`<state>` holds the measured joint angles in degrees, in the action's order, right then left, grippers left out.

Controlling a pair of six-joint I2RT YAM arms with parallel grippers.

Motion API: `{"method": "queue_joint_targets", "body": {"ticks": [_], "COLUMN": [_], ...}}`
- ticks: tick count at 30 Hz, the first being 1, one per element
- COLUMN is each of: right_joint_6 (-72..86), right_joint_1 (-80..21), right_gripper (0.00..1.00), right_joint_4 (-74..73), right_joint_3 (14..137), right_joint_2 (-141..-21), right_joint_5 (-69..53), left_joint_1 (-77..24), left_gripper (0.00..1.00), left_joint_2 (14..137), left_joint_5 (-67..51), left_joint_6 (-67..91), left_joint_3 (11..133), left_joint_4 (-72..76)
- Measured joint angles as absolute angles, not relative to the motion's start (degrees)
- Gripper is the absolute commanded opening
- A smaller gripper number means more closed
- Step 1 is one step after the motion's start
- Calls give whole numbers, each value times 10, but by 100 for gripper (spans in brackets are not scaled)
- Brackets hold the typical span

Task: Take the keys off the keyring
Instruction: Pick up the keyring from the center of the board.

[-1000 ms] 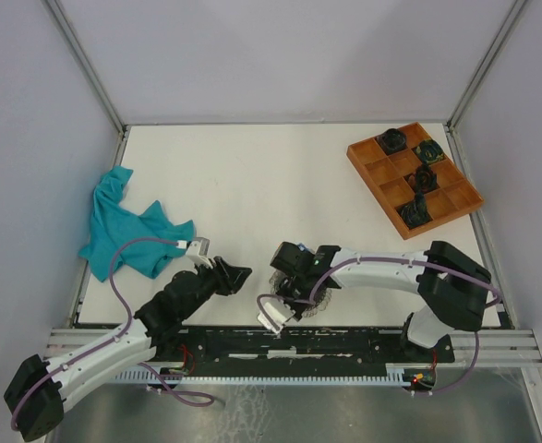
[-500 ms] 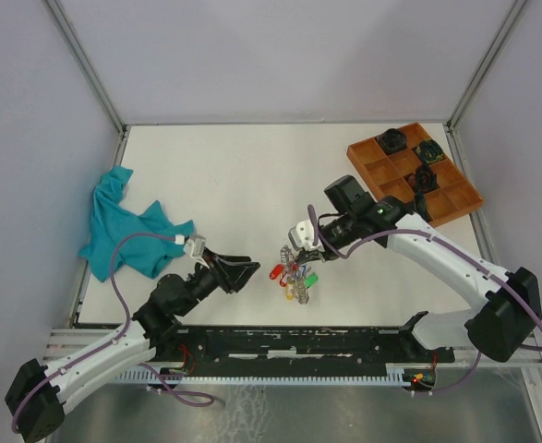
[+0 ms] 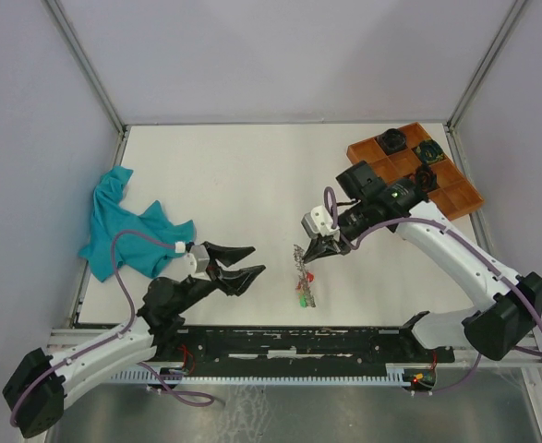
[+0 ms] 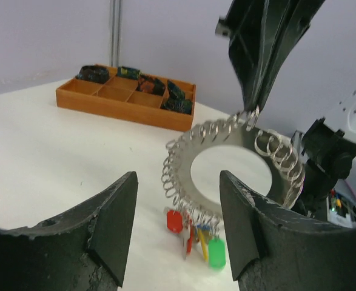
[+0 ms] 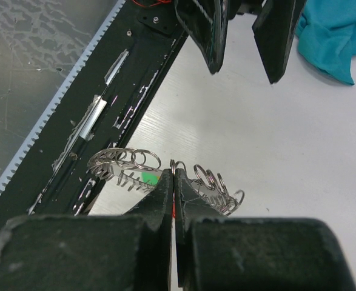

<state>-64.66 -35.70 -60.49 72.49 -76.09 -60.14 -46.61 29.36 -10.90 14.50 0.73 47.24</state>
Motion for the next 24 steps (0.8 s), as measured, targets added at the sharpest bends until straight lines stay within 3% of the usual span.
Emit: {"method": "queue_joint_targets", "body": {"ticks": [13, 24], "right_joint_6": [-851, -937], "right_joint_1": [-354, -354], "right_gripper": [1, 1], "right_joint_4": [-850, -919], "right_joint_3": [916, 956], "right_joint_2": [-859, -872], "right_joint_5": [-602, -603], "left_joint_1": [-466, -459], "left_gripper": [76, 89], "left_joint_2": [556, 652], "left_joint_5": [-141, -197], "left_joint_6": [45, -29], "left_joint_3": [9, 88], "left_joint_4": [581, 625]}}
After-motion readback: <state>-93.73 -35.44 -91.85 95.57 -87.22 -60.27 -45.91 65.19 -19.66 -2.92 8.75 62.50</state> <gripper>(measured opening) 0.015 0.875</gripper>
